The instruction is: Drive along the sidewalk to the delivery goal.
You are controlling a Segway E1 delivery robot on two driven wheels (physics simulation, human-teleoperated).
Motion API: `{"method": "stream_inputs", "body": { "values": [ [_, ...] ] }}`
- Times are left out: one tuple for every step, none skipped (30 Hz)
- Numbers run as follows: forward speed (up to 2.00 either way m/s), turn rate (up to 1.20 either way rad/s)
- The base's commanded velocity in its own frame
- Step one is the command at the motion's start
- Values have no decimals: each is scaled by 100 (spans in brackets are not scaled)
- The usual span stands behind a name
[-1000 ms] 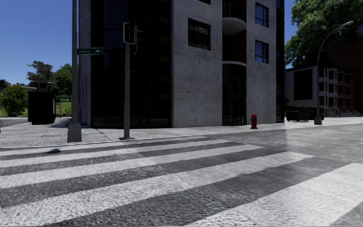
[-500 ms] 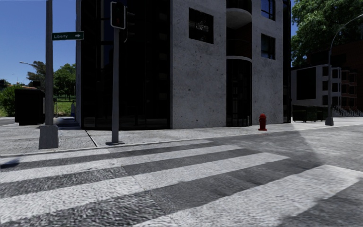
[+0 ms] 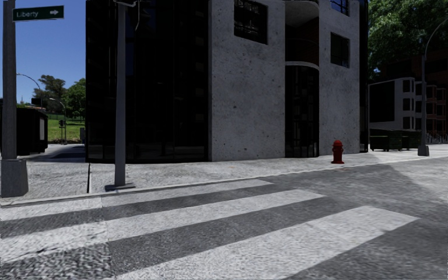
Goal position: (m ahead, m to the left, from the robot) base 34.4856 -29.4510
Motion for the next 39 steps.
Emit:
{"method": "stream_inputs", "body": {
  "values": [
    [200, 0],
    [200, 0],
    [200, 0],
    [200, 0],
    [200, 0],
    [200, 0],
    [200, 0],
    [200, 0],
    [200, 0],
    [200, 0],
    [200, 0],
    [200, 0],
    [200, 0],
    [200, 0],
    [200, 0],
    [200, 0],
    [200, 0],
    [200, 0],
    [200, 0],
    [200, 0],
    [200, 0],
    [200, 0],
    [200, 0],
    [200, 0],
    [200, 0],
    [200, 0],
    [200, 0],
    [200, 0],
    [200, 0],
    [200, 4],
    [200, 12],
    [200, 16],
    [200, 16],
    [200, 23],
    [200, 32],
    [200, 35],
    [200, 35],
    [200, 35],
    [200, 35]
  ]
}}
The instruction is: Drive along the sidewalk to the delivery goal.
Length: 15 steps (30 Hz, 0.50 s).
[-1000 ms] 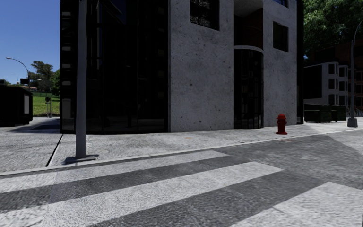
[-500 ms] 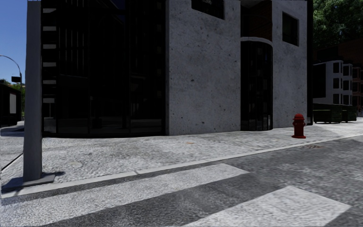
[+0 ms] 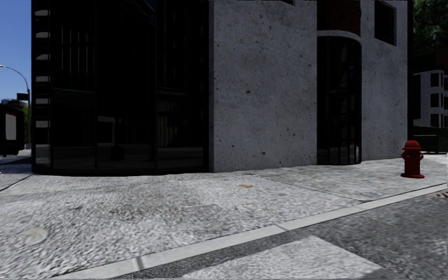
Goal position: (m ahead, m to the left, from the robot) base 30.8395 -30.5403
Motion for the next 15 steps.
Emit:
{"method": "stream_inputs", "body": {
  "values": [
    [200, 35],
    [200, 35],
    [200, 31],
    [200, 20],
    [200, 3],
    [200, 3],
    [200, 0],
    [200, 0],
    [200, 0],
    [200, 0],
    [200, 0],
    [200, 0],
    [200, 0],
    [200, 0],
    [200, 0]
  ]
}}
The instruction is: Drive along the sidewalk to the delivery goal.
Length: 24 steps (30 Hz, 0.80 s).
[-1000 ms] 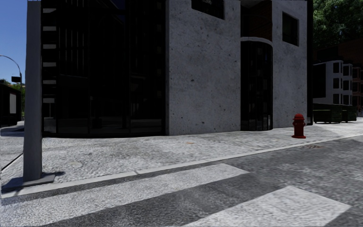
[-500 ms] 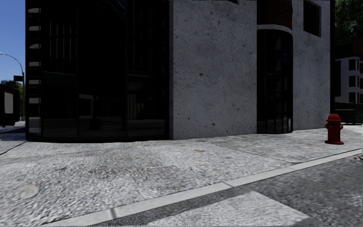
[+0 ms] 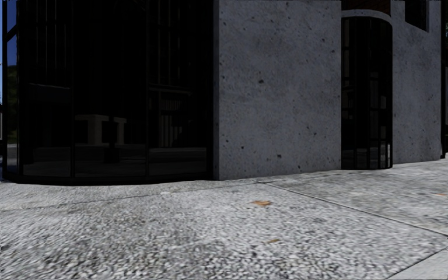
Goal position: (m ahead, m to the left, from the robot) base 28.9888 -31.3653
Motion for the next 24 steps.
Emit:
{"method": "stream_inputs", "body": {
  "values": [
    [200, 0],
    [200, 0],
    [200, 0],
    [200, 0],
    [191, 0],
    [174, 0],
    [160, 0],
    [146, 0],
    [146, 0],
    [139, -2],
    [135, -8],
    [134, -14],
    [133, -23],
    [133, -30],
    [133, -30],
    [133, -32],
    [133, -33],
    [133, -37],
    [133, -41],
    [133, -41],
    [133, -45],
    [133, -52],
    [133, -56],
    [133, -57]
  ]
}}
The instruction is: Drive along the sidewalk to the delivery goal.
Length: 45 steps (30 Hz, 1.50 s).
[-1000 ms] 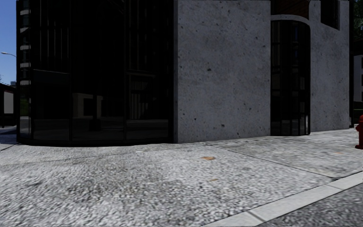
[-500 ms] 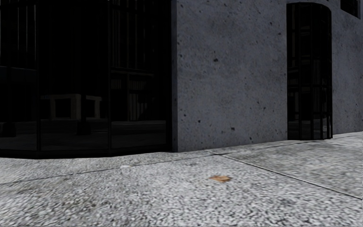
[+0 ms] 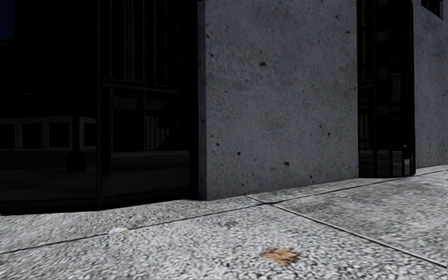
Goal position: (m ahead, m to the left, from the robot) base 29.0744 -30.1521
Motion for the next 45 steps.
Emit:
{"method": "stream_inputs", "body": {
  "values": [
    [133, -57],
    [133, -59],
    [133, -61],
    [133, -63],
    [133, -67],
    [133, -67],
    [133, -70],
    [134, -70],
    [134, -70],
    [134, -70],
    [134, -70],
    [134, -70],
    [135, -70],
    [141, -70],
    [141, -70],
    [150, -70],
    [154, -70],
    [155, -70],
    [156, -70],
    [156, -70],
    [156, -70],
    [156, -70],
    [156, -70],
    [156, -70],
    [156, -70],
    [156, -70],
    [156, -70],
    [156, -70],
    [156, -70],
    [156, -70],
    [156, -70],
    [156, -70],
    [156, -70],
    [156, -70],
    [156, -70],
    [156, -70],
    [156, -70],
    [156, -70],
    [156, -70],
    [156, -70],
    [157, -70],
    [157, -70],
    [157, -70],
    [157, -70],
    [157, -70]
  ]
}}
